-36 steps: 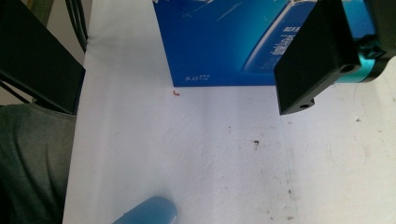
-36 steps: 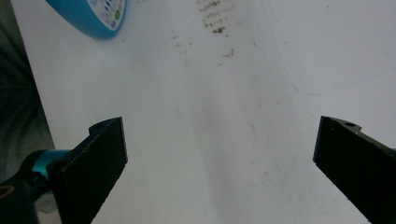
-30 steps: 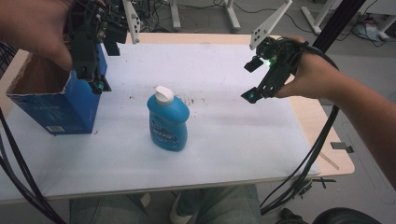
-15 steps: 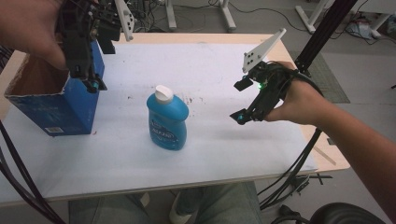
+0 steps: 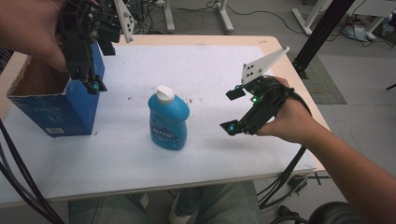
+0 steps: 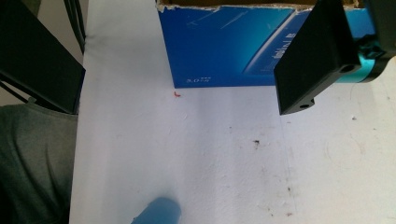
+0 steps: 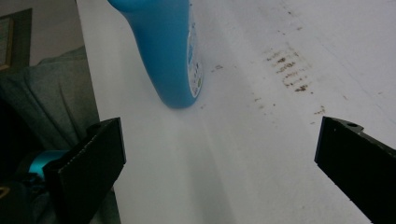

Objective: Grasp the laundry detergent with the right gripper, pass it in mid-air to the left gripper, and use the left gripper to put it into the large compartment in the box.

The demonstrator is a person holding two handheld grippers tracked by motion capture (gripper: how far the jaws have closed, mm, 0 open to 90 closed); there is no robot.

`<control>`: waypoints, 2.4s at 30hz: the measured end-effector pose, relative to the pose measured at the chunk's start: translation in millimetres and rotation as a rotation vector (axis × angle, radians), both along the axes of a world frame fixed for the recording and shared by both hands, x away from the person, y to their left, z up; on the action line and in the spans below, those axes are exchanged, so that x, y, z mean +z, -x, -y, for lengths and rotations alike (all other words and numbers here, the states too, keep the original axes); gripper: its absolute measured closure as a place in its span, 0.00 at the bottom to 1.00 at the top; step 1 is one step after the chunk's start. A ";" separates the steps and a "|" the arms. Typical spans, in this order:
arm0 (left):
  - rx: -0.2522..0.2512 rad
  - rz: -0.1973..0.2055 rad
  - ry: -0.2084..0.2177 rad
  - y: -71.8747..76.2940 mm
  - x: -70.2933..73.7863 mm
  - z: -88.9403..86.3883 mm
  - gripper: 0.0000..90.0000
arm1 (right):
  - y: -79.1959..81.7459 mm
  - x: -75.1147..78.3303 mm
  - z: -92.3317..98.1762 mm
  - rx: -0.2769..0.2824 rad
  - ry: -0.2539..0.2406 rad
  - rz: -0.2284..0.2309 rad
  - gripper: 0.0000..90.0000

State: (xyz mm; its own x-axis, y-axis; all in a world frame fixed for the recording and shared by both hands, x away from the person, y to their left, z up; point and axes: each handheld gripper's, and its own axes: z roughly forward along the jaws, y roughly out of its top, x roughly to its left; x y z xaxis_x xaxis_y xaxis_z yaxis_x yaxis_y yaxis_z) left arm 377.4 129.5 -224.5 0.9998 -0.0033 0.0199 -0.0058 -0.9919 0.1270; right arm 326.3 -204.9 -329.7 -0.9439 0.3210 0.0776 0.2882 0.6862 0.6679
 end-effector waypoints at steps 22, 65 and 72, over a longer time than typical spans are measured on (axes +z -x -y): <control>-0.004 0.003 0.004 2.5 0.3 -2.8 0.02 | 15.7 -48.3 -40.6 -0.014 -0.118 -0.041 0.01; 0.013 -0.003 0.008 4.0 -7.8 -15.0 0.02 | 12.2 -88.8 -94.9 -0.108 -0.308 0.005 0.01; 0.007 -0.005 0.005 4.4 -8.2 -14.5 0.02 | 13.6 -92.4 -99.0 -0.124 -0.330 0.018 0.01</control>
